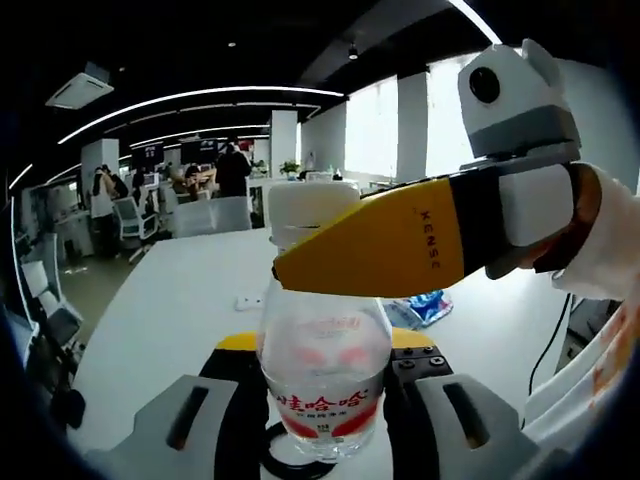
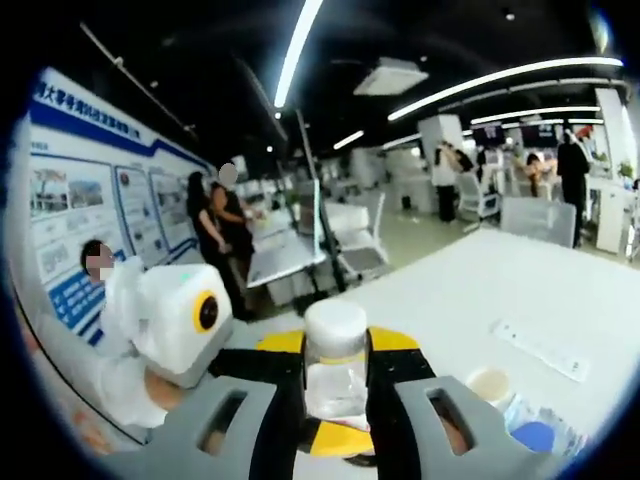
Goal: Arrange the tabletop items into an orderly group along one side of the table until the central work area is clear of visible clutter.
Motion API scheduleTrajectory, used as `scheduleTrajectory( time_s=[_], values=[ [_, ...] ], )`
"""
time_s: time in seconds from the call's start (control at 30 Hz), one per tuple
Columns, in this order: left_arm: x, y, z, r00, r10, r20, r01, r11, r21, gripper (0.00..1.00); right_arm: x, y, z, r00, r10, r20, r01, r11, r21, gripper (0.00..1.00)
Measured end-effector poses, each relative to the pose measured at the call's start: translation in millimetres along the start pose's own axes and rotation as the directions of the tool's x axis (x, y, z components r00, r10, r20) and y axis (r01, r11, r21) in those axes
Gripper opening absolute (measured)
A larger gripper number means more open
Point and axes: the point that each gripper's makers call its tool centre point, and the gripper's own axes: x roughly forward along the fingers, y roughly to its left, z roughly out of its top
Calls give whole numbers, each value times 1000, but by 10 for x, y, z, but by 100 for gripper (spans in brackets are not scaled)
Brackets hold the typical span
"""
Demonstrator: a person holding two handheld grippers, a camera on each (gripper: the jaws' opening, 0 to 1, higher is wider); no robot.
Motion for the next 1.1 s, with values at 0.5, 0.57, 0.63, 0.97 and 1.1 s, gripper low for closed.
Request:
scheduleTrajectory(
  time_s=[0.5,0.57,0.63,0.97,1.1],
  values=[
    [102,172,-26,1000,5,2,-5,1000,-5,42,-278,-223,-219,999,-51,4,51,999,3,37],
    [133,224,-25,1000,8,0,-8,1000,-6,42,-427,-305,-324,996,-84,-2,84,996,34,38],
    [167,271,-23,1000,6,-1,-6,1000,-13,42,-594,-387,-421,993,-122,0,122,991,52,39],
    [361,476,-52,1000,17,-16,-17,999,-31,42,-1553,-850,-1018,927,-372,-39,374,914,157,46],
    [461,554,-91,1000,14,-23,-15,999,-44,42,-1851,-965,-1300,889,-447,-99,458,870,183,48]
  ],
)
